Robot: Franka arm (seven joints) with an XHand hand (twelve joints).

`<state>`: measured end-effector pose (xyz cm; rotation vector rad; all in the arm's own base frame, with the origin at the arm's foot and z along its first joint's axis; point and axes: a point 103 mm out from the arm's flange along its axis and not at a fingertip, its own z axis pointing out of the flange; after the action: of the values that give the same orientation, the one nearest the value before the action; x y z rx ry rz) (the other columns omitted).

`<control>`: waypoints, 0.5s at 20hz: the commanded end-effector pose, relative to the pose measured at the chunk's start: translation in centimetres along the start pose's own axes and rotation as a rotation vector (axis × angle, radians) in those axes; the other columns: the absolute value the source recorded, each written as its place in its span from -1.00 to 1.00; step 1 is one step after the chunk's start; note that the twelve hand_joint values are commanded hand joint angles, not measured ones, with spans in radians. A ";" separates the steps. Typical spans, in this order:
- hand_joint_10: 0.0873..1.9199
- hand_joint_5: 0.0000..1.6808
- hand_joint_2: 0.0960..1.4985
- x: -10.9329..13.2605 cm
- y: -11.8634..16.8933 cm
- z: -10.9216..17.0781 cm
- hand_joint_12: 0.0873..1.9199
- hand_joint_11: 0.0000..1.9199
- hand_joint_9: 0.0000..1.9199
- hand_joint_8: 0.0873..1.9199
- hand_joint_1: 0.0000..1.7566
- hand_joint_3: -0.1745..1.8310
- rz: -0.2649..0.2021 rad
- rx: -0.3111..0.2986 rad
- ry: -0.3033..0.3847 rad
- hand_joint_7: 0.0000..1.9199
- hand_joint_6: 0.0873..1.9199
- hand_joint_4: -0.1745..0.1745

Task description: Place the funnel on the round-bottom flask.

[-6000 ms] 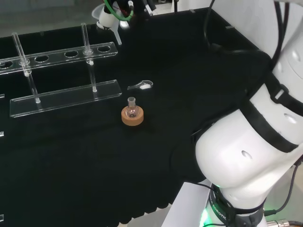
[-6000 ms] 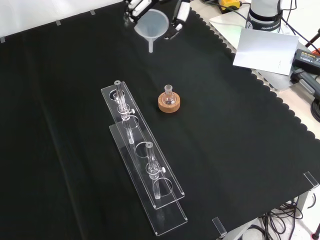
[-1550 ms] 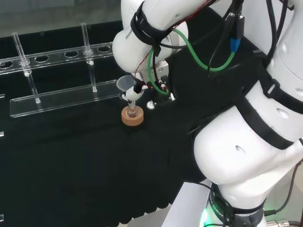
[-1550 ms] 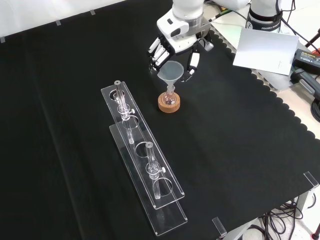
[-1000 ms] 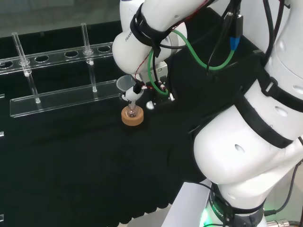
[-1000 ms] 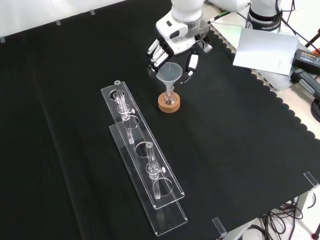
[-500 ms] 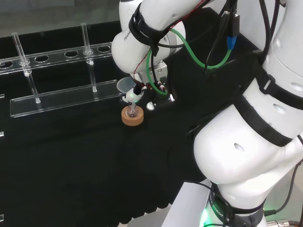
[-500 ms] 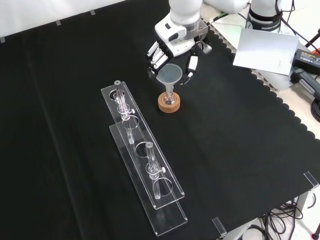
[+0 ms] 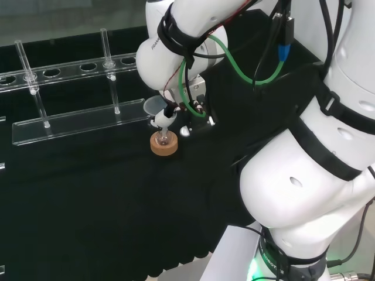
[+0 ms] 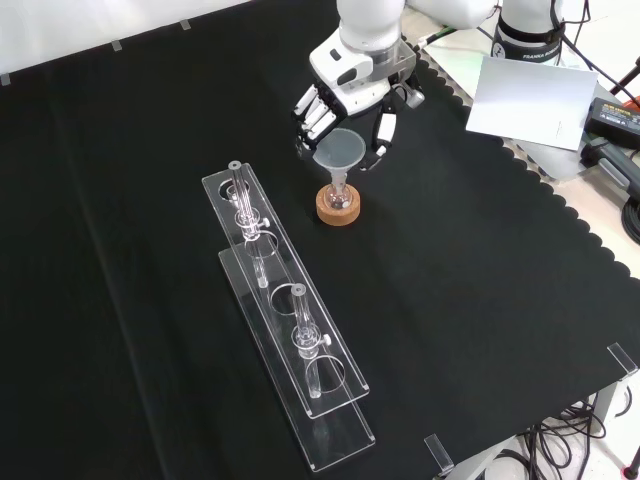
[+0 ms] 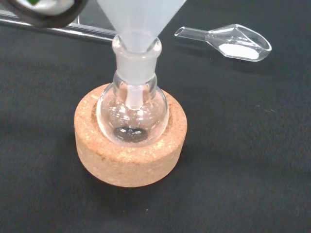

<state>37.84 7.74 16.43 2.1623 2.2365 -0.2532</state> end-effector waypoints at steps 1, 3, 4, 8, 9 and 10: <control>-0.51 -0.49 -0.19 0.2 -0.1 0.2 0.34 -0.45 -0.19 -0.28 -0.15 -0.26 -0.021 0.018 0.009 -0.51 -0.61 -0.36; -0.47 -0.52 -0.23 0.1 -0.2 0.3 0.37 -0.49 -0.25 -0.26 -0.19 -0.28 -0.024 0.027 0.010 -0.57 -0.69 -0.38; -0.45 -0.54 -0.24 0.1 -0.3 0.3 0.39 -0.52 -0.28 -0.26 -0.22 -0.30 -0.024 0.033 0.014 -0.61 -0.74 -0.40; -0.37 -0.64 -0.25 -0.2 -0.5 0.3 0.45 -0.62 -0.40 -0.25 -0.33 -0.39 -0.045 0.042 0.057 -0.75 -0.95 -0.44; -0.36 -0.70 -0.25 -0.2 -0.5 0.3 0.47 -0.65 -0.45 -0.26 -0.38 -0.43 -0.053 0.044 0.066 -0.80 -1.00 -0.46; -0.34 -0.77 -0.25 -0.2 -0.6 0.3 0.50 -0.68 -0.53 -0.27 -0.43 -0.47 -0.061 0.037 0.068 -0.86 -1.00 -0.48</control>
<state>37.52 7.72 16.19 2.1571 2.3091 -0.2636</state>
